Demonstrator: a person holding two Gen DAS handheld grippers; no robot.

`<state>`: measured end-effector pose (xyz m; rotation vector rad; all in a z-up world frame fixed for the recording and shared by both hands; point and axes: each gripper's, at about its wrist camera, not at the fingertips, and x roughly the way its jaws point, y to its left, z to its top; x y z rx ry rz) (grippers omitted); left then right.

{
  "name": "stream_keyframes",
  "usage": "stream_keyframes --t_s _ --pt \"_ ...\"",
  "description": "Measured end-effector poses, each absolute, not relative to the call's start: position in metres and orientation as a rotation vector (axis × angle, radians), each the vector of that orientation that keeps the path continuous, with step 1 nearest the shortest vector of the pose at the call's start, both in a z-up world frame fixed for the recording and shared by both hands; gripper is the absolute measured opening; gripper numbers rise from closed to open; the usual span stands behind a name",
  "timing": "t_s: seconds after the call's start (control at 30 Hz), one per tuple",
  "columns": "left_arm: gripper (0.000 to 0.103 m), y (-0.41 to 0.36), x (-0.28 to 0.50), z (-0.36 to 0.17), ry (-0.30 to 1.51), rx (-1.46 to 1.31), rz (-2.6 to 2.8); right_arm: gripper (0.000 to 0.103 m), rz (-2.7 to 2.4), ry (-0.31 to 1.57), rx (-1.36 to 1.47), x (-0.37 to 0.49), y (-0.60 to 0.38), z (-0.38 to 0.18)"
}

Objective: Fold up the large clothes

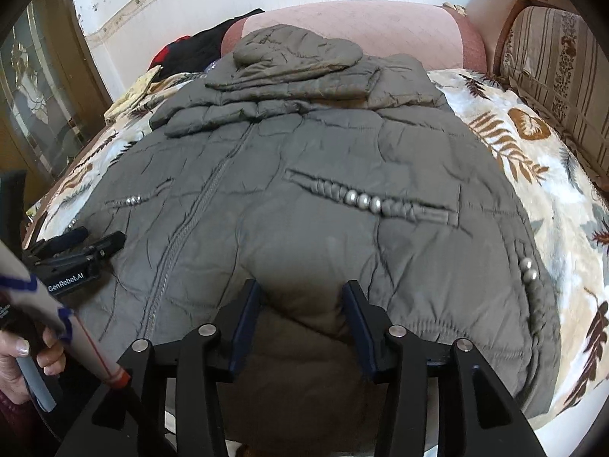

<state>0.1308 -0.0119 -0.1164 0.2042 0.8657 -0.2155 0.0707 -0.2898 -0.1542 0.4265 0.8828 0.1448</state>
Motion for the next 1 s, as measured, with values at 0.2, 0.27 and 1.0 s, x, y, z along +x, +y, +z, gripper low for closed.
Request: stream_keyframes --t_s 0.2,0.27,1.0 --pt "0.09 -0.019 0.131 -0.122 0.86 0.237 -0.199 0.054 0.129 0.876 0.407 0.066 -0.284 -0.162" --pt "0.09 -0.018 0.133 -0.123 0.861 0.234 -0.201 0.056 0.129 0.867 0.421 0.065 -0.285 -0.165" --pt "0.095 -0.01 0.129 -0.122 0.849 0.228 -0.237 0.062 0.057 0.74 0.532 0.043 -0.329 -0.147"
